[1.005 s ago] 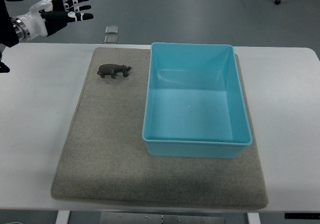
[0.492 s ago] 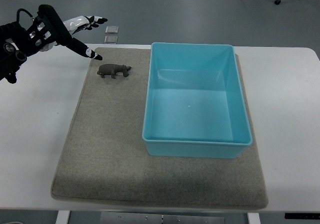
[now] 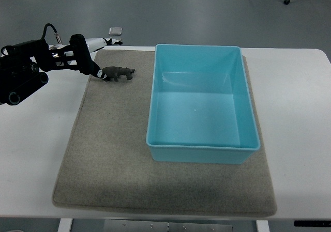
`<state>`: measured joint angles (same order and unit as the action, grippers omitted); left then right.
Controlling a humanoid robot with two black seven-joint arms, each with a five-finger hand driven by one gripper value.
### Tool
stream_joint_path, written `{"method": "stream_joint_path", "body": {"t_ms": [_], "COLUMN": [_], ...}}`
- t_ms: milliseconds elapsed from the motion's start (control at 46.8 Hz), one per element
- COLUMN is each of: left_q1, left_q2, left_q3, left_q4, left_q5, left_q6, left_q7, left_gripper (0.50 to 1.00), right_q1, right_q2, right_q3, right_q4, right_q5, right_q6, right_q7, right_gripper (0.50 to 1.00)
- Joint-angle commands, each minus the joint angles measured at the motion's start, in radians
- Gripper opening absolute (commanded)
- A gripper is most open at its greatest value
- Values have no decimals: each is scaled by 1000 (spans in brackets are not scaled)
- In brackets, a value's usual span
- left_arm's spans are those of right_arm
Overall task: Place brown hippo in blue box with left hand
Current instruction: 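Reach the left hand down toward the brown hippo figurine, then close the left hand fingers around the brown hippo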
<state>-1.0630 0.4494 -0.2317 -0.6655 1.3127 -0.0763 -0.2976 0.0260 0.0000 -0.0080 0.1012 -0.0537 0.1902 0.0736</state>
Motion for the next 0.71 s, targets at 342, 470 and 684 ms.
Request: {"method": "stream_joint_path", "body": {"t_ms": [342, 470, 684], "left_q1": [3, 1, -5], "left_q2": [-69, -70, -69], "left_q3": [34, 35, 37], "left_q4": [67, 67, 67], "left_q5": [2, 2, 31], "left_q6": [6, 6, 6], "left_q7": [0, 0, 0], "left_gripper": [981, 934, 868], "right_q1": [0, 0, 0], "right_q2": [0, 0, 0], "right_q3": [-1, 0, 0], "right_q4": [0, 0, 0], "right_q5": [0, 0, 0], "right_q6": [0, 0, 0], "right_q7": [0, 0, 0], "right_gripper": [936, 936, 936]}}
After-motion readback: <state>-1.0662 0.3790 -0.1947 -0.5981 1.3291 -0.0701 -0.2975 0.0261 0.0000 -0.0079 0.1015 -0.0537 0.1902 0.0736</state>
